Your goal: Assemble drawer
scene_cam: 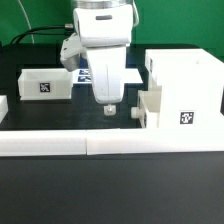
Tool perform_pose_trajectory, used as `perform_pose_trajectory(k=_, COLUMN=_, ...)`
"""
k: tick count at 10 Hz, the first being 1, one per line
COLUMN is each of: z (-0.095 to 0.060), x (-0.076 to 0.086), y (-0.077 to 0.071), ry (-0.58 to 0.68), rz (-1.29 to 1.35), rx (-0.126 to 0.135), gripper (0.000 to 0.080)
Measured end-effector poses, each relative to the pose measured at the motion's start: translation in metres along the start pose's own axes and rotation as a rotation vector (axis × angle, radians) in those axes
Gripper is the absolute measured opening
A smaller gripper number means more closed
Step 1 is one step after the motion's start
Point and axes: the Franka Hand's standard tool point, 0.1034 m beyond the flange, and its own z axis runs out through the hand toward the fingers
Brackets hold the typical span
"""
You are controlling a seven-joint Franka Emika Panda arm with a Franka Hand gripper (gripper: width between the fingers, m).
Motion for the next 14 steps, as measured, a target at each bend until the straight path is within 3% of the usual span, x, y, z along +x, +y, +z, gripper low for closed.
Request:
perform_pose_trajectory(k=2, z=0.01, x=0.006, y=-0.013, ry=0.004, rz=0.004, rx=0.007, gripper=0.0649)
perform_pose_trajectory(k=4, z=0.014, x=0.018, y=-0.015, ry=0.009, rz=0.003, rx=0.02, gripper=0.0649)
perform_pose_trajectory(k=10, z=0.001, x=0.041, y=0.008, ry=0.013, rz=0.011, rx=0.015, gripper=0.0649)
perform_pose_trajectory(k=14, z=0.001, x=0.031, y=0.009, ry=0.01, rz=0.018, rx=0.011, gripper=0.0649)
